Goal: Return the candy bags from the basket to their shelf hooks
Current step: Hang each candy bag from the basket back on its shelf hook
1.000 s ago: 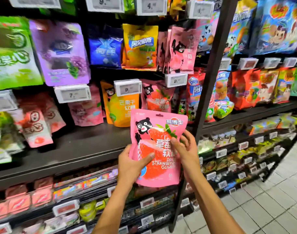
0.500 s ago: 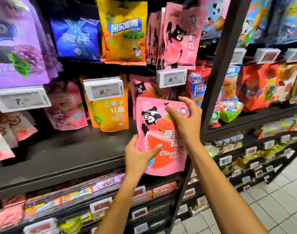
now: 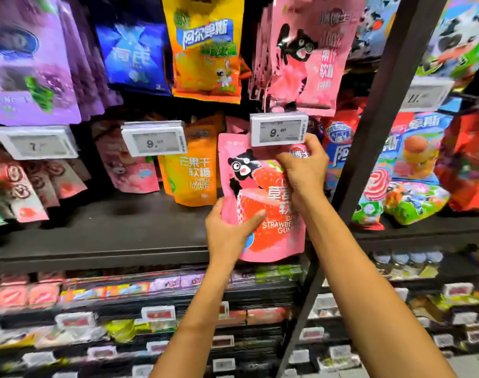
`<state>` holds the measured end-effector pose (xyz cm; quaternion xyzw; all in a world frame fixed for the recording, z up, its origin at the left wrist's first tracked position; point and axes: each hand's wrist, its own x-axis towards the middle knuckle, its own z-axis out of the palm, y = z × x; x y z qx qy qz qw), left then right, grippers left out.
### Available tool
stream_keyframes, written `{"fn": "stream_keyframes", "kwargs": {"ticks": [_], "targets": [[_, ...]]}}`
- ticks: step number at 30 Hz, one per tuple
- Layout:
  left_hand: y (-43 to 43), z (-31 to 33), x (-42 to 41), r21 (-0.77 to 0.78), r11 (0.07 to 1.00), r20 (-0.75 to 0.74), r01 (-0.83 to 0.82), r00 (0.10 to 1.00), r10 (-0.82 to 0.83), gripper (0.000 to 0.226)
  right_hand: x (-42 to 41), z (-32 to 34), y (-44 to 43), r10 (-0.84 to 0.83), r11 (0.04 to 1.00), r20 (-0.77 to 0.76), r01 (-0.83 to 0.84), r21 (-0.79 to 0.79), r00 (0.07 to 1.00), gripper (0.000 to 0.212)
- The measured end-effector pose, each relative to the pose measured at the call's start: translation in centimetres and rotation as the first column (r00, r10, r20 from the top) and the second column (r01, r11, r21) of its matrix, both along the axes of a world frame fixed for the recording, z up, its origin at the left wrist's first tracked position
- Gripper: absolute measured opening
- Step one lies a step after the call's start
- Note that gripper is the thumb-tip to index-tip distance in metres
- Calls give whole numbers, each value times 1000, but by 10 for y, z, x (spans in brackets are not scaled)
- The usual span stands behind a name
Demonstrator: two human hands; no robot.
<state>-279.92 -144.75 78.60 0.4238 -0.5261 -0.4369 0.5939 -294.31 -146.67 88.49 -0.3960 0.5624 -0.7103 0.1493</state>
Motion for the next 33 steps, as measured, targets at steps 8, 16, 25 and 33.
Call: {"fn": "stream_keyframes", "kwargs": {"ticks": [8,16,25,33], "targets": [[-10,-3,1,32,999,34,-13,999,12,76,-4,-5,-5,103,994,30,-103,-22,994,40],[-20,1,5,36,999,62,11,998,-13,93,-7,0,-11,148,986,129,-136,-100,981,30],[-41,-5,1,35,994,44,108,993,-110,56,-12,-28,-29,39,999,33,-38,-29,999,48],[-53,-14,-8,63,987,41,148,988,-150,70,11,-105,12,-122,991,-106,115,-72,987,50]]}}
